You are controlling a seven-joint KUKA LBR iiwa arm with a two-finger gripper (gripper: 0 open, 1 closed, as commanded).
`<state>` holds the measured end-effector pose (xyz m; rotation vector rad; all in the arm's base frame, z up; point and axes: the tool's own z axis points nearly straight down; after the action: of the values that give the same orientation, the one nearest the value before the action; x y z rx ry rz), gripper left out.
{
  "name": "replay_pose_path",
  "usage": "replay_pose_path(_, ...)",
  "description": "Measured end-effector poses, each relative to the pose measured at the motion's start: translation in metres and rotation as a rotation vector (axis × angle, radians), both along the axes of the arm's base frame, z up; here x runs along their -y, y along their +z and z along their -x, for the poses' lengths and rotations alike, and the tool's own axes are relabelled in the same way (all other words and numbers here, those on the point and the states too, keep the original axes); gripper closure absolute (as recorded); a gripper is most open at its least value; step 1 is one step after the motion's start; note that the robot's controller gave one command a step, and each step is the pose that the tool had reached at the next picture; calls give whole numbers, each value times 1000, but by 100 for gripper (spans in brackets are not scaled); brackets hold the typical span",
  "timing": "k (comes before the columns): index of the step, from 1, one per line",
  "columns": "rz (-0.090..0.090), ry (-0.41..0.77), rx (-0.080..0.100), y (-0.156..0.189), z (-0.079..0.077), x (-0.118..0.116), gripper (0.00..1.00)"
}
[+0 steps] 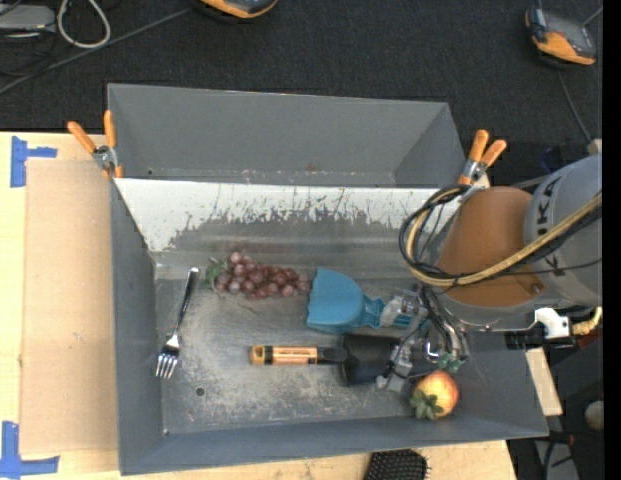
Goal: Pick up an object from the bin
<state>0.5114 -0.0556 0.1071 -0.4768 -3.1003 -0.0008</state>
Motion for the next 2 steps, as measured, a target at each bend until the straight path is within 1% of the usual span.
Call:
replay_pose_path(1, -1, 39, 4, -38, -4, 7, 0)
replay_pose_path(2, 2, -176, 20, -33, 1, -22, 100)
